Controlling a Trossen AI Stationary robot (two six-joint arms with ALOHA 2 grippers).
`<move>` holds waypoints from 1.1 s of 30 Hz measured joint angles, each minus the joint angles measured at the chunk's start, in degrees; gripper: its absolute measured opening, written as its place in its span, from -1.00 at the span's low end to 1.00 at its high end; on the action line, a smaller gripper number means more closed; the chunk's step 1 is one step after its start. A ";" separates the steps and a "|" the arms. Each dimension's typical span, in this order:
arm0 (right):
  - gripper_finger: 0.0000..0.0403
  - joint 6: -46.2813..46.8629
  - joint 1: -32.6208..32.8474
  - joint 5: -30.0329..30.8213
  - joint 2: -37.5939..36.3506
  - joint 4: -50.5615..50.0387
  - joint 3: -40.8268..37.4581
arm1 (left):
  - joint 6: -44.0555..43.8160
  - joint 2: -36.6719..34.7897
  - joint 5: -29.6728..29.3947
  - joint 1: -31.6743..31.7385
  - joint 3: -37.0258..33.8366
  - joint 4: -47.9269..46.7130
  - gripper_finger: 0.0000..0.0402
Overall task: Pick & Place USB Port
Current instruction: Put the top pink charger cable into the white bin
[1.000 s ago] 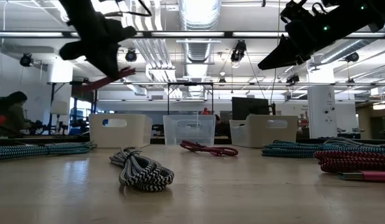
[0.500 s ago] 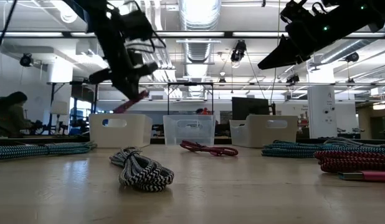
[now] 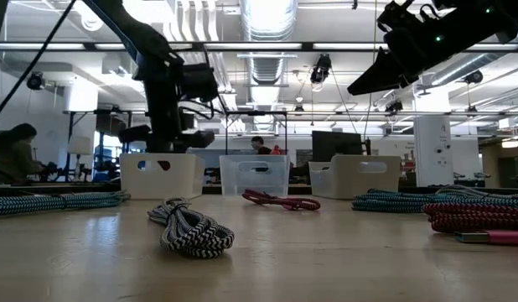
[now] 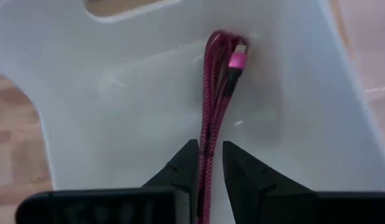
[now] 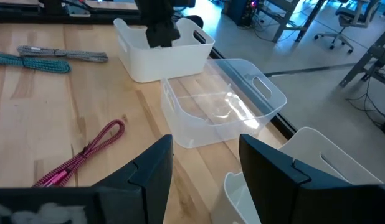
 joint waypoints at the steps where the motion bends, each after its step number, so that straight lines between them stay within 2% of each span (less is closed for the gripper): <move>1: -0.11 0.02 0.00 0.00 0.00 -0.28 0.00 | -0.02 0.52 0.21 0.12 0.00 0.00 -0.66; 11: -0.11 0.02 0.00 0.00 0.00 -0.75 0.00 | 1.83 0.46 0.32 0.41 0.00 -0.02 -0.66; 26: -0.11 0.00 0.00 0.00 0.00 -0.80 0.00 | 8.28 -11.68 1.51 -1.53 0.48 -0.46 -0.66; 33: -0.11 0.00 0.00 0.00 0.00 -0.81 0.00 | 8.87 -17.28 1.54 -4.59 0.15 -0.48 -0.66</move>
